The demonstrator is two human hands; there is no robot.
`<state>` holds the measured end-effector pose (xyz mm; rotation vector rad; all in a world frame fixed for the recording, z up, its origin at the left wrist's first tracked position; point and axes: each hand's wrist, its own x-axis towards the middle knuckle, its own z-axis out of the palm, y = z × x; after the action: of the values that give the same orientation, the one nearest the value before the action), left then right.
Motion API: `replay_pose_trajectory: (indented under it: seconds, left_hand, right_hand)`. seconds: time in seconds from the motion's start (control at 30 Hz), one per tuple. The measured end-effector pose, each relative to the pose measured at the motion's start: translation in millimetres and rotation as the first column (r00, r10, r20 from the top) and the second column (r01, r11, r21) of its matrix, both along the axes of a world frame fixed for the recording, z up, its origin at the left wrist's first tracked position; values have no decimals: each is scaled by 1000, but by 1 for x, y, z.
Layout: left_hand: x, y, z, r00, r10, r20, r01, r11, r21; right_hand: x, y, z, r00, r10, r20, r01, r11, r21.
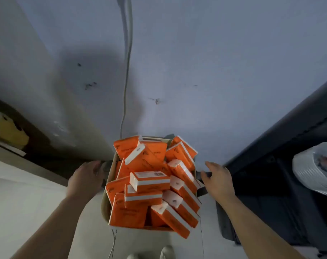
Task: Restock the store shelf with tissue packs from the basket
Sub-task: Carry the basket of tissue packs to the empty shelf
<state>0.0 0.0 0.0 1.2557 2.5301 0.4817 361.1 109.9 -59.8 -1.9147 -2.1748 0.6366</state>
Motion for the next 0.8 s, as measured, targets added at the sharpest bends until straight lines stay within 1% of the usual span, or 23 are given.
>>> replay_pose_trajectory:
  seconds: [0.1, 0.2, 0.27, 0.33, 0.4, 0.47, 0.5, 0.53, 0.57, 0.6, 0.63, 0.7, 0.73, 0.8]
  left_hand:
    - [-9, 5, -17, 998, 46, 30, -44, 997, -63]
    - [-20, 16, -37, 1000, -7, 9, 8, 990, -144]
    - [-27, 22, -46, 999, 8, 38, -1, 986, -165]
    - [-35, 29, -59, 997, 14, 81, 0, 986, -168]
    - [-38, 35, -67, 988, 71, 135, -46, 982, -183]
    - [-45, 38, -82, 944, 202, 260, -136, 959, -250]
    - [-50, 39, -89, 878, 300, 373, -201, 939, -281]
    - [-57, 40, -98, 848, 338, 407, -213, 922, -322]
    - [-64, 41, -106, 800, 371, 473, -215, 912, -350]
    - [-67, 42, -108, 727, 392, 564, -196, 906, -376]
    - [-72, 41, -114, 636, 415, 651, -200, 903, -380]
    - [-78, 36, -120, 459, 436, 774, -211, 900, -382]
    - [-79, 35, -120, 393, 445, 805, -213, 895, -391]
    - [-81, 34, -119, 258, 394, 882, -243, 910, -336]
  right_hand:
    - [2, 4, -16, 999, -22, 30, 22, 1000, -18]
    - [2, 6, -28, 996, -49, 69, 53, 997, -52]
    - [4, 7, -37, 996, -76, 55, 81, 993, -88]
    - [6, 10, -47, 989, -140, 44, 145, 980, -135]
    - [3, 10, -46, 975, -219, 24, 219, 947, -234]
    - [-1, 14, -46, 944, -328, 27, 314, 870, -379]
    - [-3, 16, -48, 923, -382, 33, 355, 820, -449]
    - [-4, 18, -52, 900, -435, 42, 393, 763, -513]
    - [-4, 19, -55, 868, -493, 54, 433, 700, -569]
    - [-4, 21, -58, 823, -566, 50, 468, 624, -626]
    - [-3, 22, -63, 763, -645, 25, 481, 542, -689]
    - [0, 21, -68, 608, -792, -55, 443, 396, -804]
    - [1, 21, -67, 520, -849, -96, 400, 342, -851]
    - [4, 20, -65, 308, -938, -161, 300, 257, -919]
